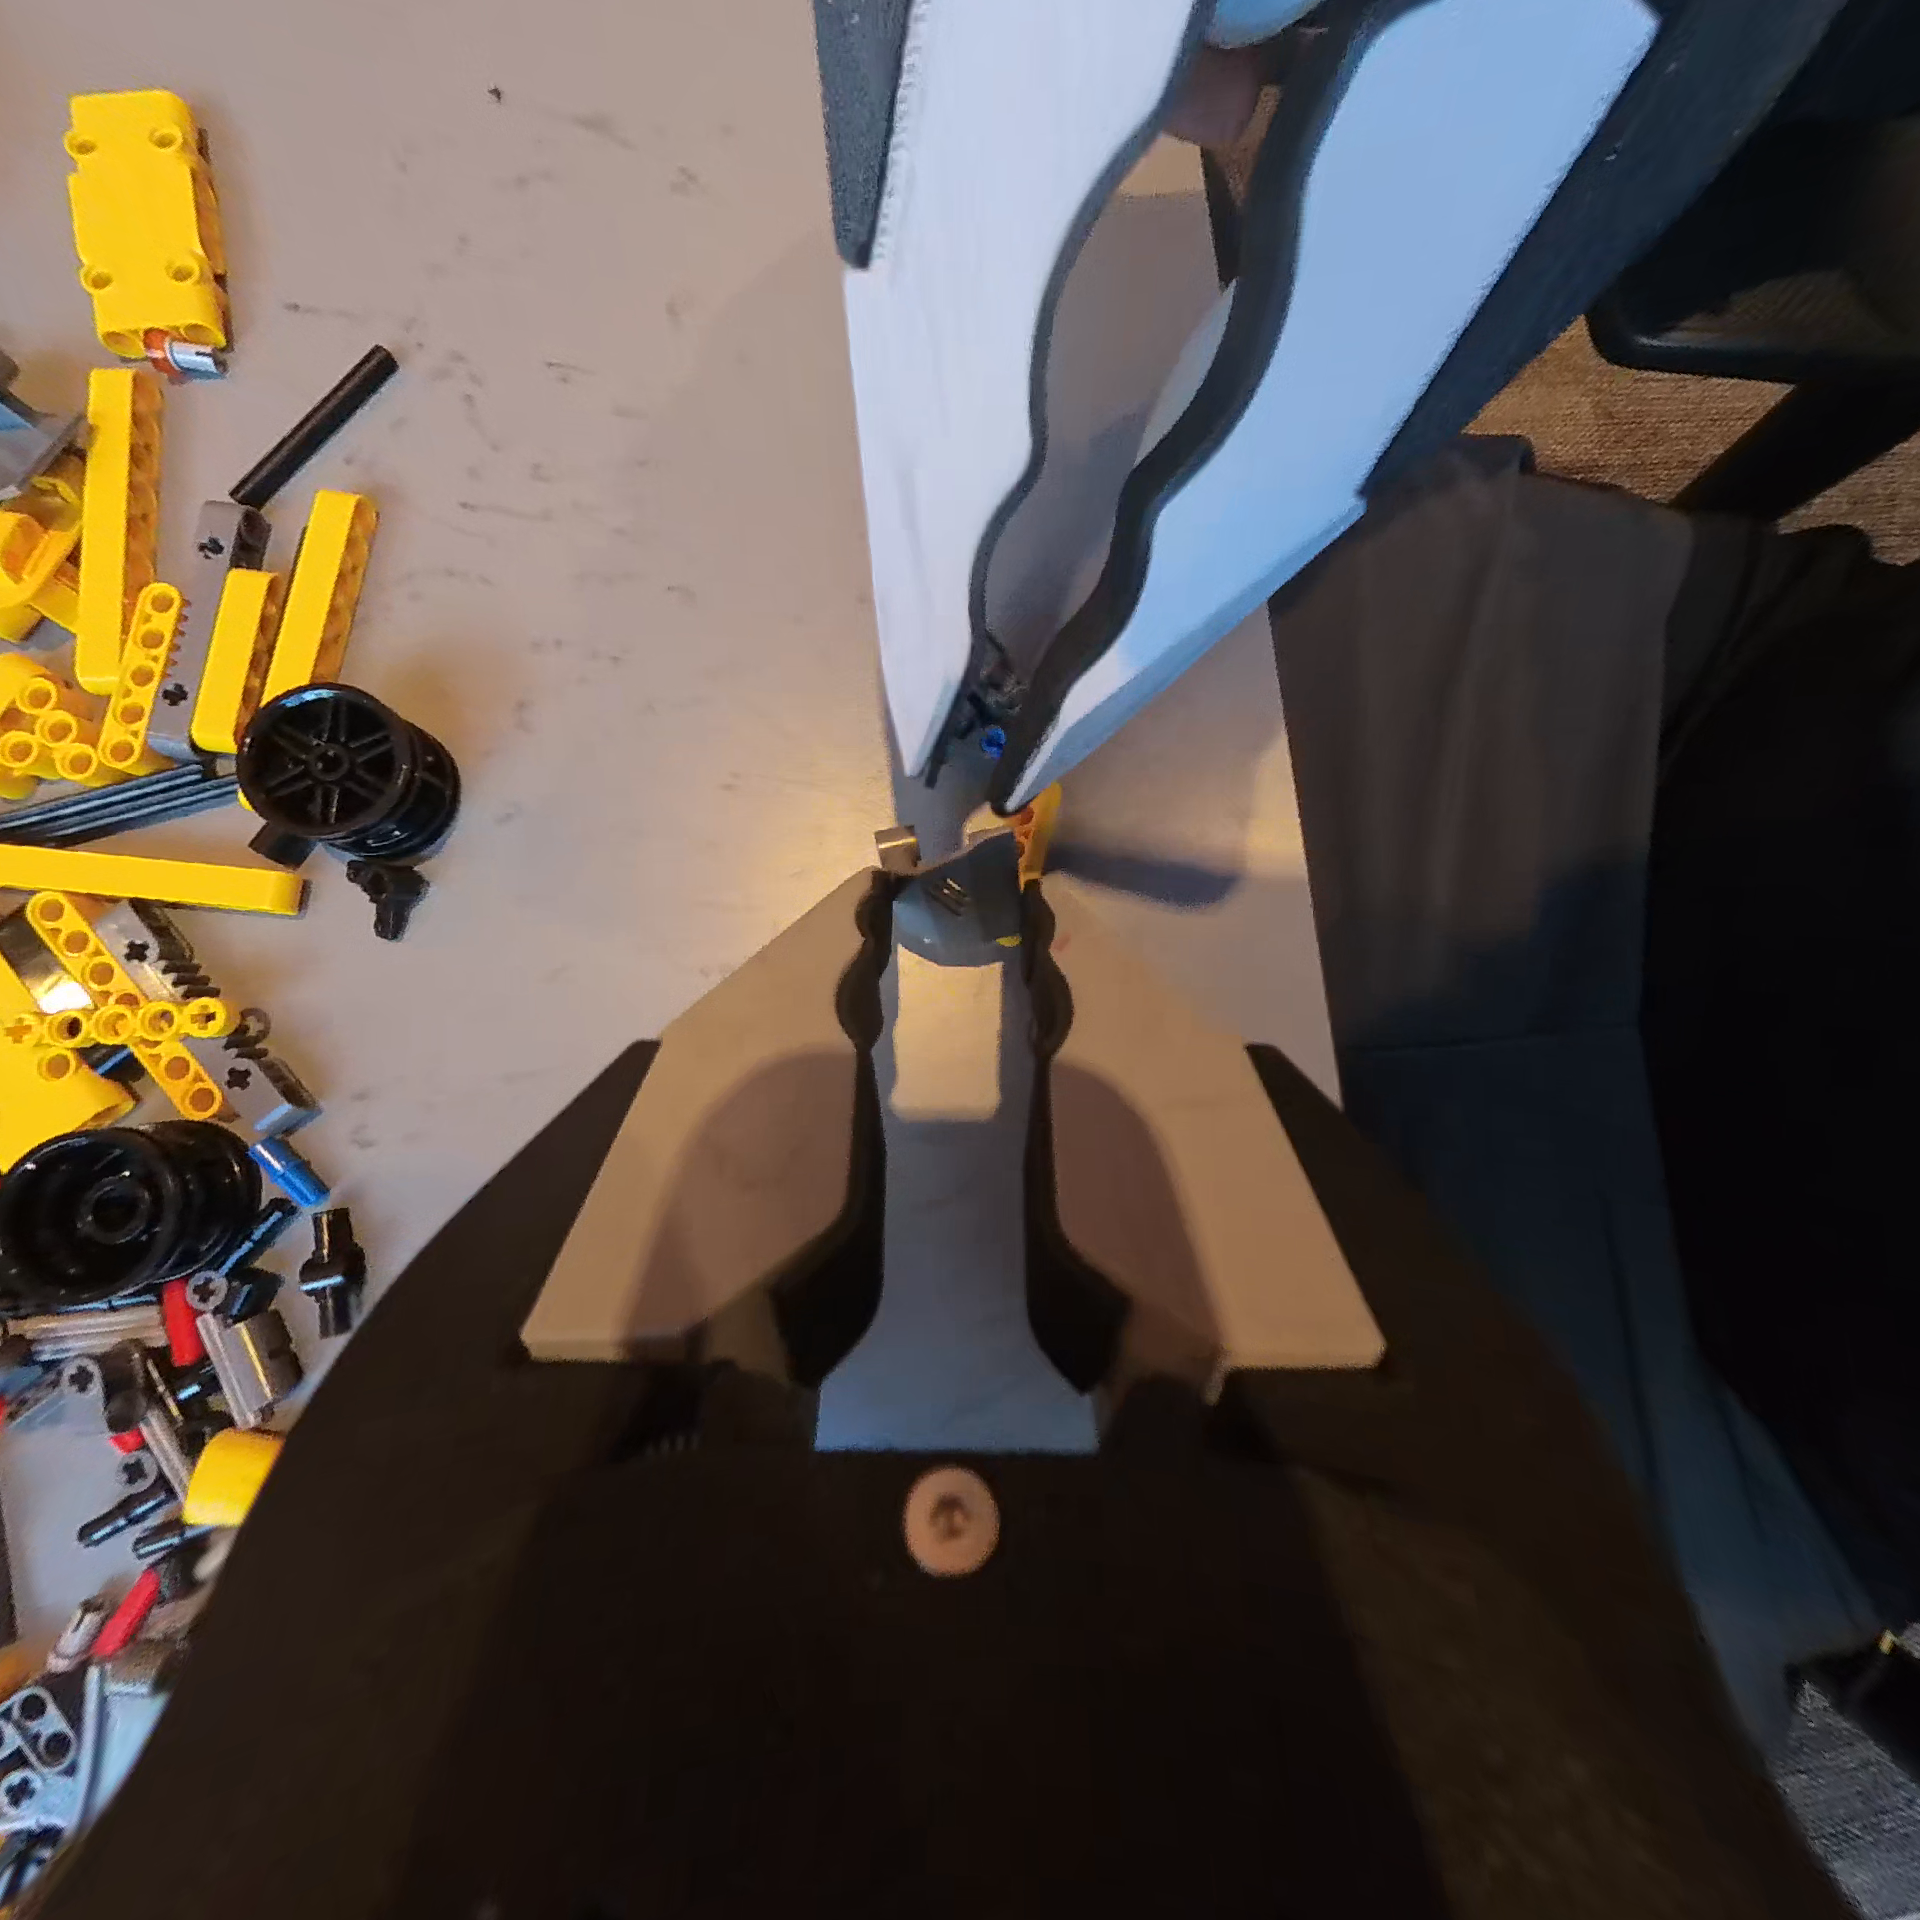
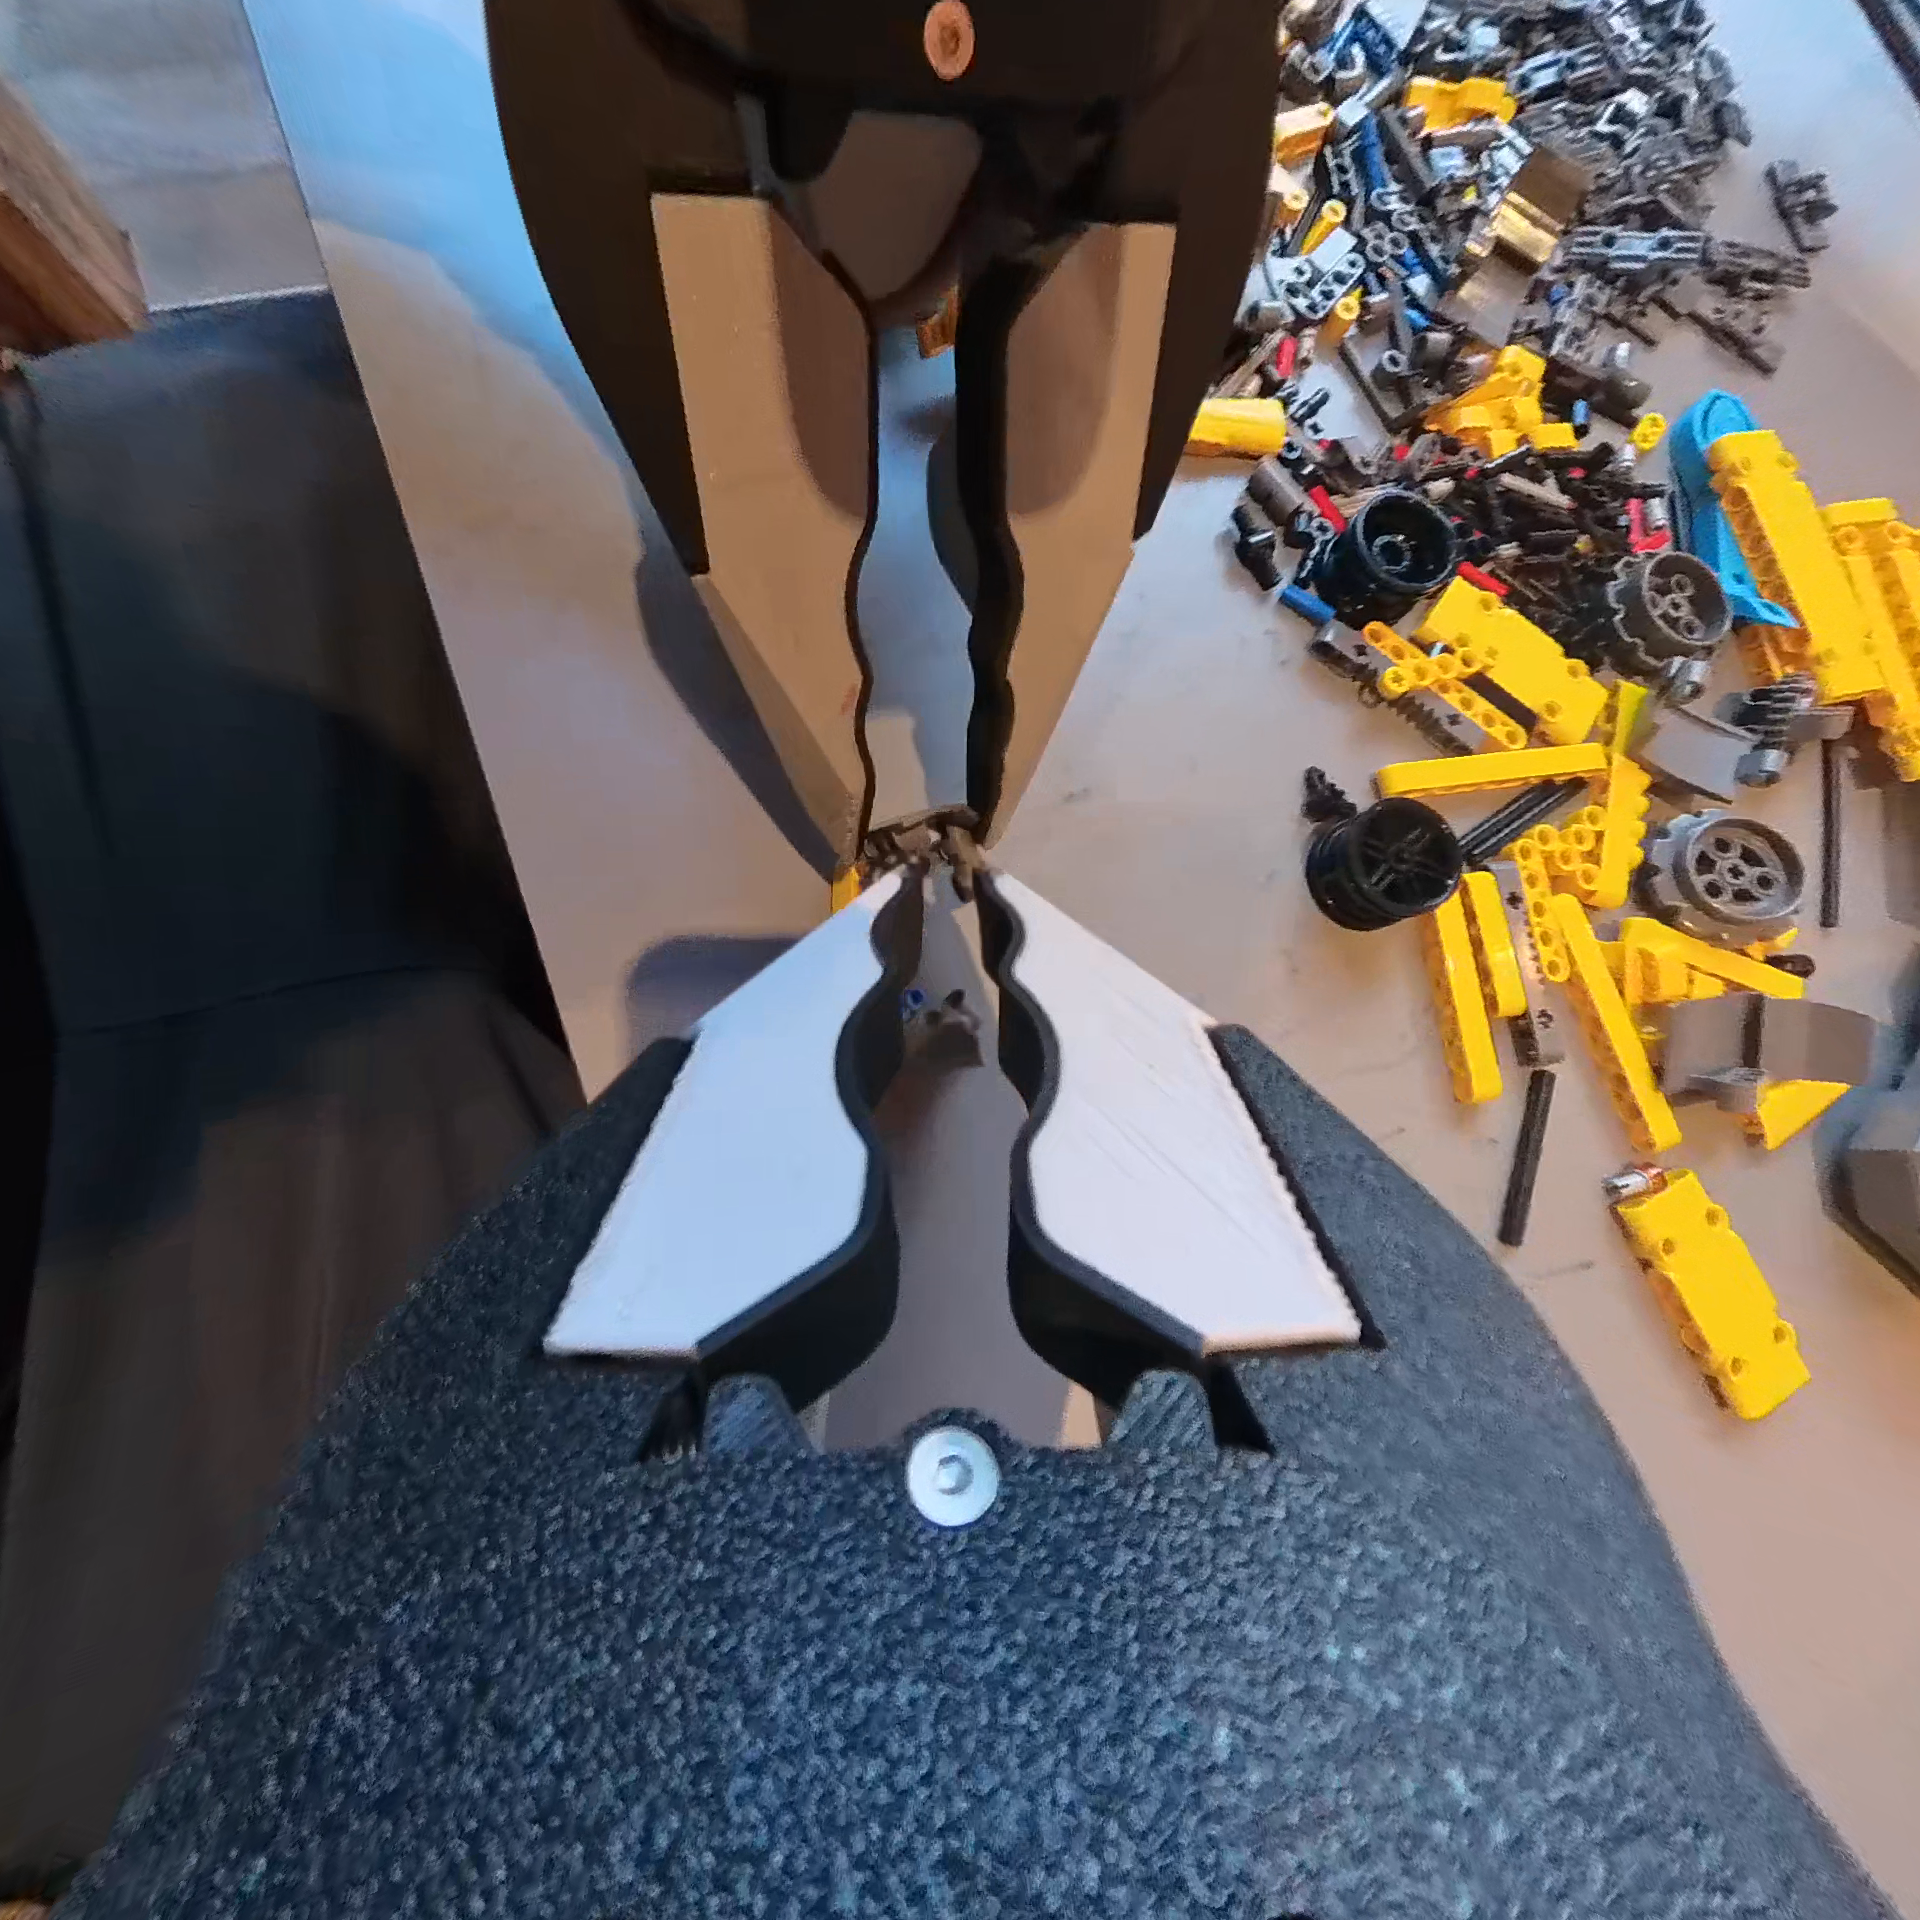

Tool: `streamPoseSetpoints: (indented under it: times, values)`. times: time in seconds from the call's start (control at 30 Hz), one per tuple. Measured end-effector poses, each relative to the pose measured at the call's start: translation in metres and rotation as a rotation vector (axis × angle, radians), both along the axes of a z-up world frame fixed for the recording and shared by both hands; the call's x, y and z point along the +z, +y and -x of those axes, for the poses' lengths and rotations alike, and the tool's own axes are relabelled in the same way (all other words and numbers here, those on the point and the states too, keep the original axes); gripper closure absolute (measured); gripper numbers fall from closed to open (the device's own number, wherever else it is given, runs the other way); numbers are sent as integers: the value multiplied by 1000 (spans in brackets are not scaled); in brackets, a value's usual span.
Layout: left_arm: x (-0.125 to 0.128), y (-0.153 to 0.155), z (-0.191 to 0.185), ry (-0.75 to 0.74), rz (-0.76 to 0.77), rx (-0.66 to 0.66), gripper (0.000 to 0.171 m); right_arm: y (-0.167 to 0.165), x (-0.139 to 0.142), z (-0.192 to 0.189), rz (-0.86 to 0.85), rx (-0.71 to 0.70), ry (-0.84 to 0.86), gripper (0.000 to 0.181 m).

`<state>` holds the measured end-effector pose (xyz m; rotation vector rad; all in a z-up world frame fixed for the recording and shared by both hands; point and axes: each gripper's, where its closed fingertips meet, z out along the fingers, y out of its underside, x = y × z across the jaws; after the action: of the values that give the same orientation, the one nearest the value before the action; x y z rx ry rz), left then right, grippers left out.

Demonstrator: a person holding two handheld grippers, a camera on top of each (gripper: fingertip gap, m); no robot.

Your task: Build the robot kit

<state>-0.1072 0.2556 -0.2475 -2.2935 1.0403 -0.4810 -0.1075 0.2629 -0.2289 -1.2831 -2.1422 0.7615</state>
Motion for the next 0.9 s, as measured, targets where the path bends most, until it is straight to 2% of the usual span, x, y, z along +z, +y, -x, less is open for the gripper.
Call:
streamPoseSetpoints:
  times: [0.1,0.27,0.4,0.5,0.73,0.9]
  values:
    - [1,-4,1,16,-14,37,149,-3,-2,-4,-7,17,-20,170]
    - [4,-13,0,-45,-42,149,148,-13,-2,-9,-68,76,-30,167]
    - [-1,-17,3,-78,-75,212,148,-22,-13,-10,-158,108,-36,164]
    - [5,-26,2,-140,-76,243,148,-28,-22,-8,-172,126,-71,163]
    - [14,-50,15,-197,-126,349,149,-26,-31,-5,-159,95,-189,163]
    - [11,-49,8,-244,-123,351,149,-28,-38,-9,-148,69,-213,178]
